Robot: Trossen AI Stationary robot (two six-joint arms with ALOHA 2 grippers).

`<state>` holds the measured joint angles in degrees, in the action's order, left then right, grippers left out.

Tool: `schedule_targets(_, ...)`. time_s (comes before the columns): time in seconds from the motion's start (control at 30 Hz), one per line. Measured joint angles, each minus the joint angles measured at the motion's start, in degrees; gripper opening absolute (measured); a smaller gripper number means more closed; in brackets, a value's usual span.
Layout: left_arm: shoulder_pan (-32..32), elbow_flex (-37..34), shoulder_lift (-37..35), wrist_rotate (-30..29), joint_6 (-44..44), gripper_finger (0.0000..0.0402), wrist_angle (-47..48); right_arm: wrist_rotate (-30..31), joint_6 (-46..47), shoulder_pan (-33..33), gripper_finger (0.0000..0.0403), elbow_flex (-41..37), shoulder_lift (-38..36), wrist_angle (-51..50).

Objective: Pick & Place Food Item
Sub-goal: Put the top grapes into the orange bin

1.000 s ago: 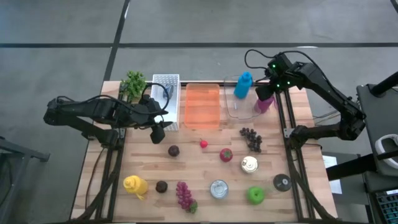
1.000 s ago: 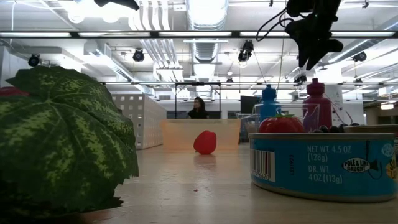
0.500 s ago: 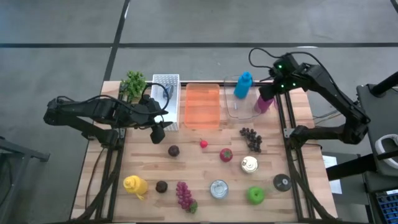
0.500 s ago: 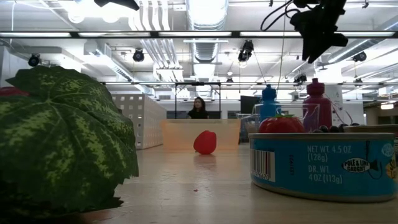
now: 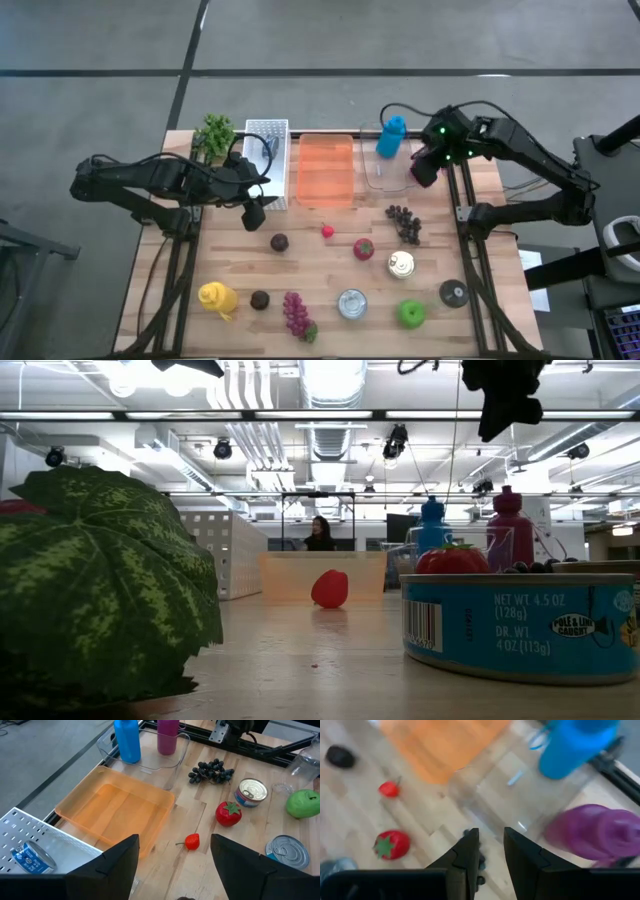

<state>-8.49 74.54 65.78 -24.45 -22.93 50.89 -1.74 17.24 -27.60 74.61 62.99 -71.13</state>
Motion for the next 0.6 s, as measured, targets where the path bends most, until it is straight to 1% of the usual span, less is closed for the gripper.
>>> schedule_targets(0.3, 0.0, 0.0, 0.0, 0.0, 0.0, 0.0257, 0.0, 0.0, 0.3, 10.5, 0.0068, 0.0, 0.1, 0.6)
schedule_targets(0.6, 0.0, 0.0, 0.0, 0.0, 0.0, 0.0241, 0.0, 0.1, -1.2, 17.2, 0.0075, -0.1, 1.7, 1.5)
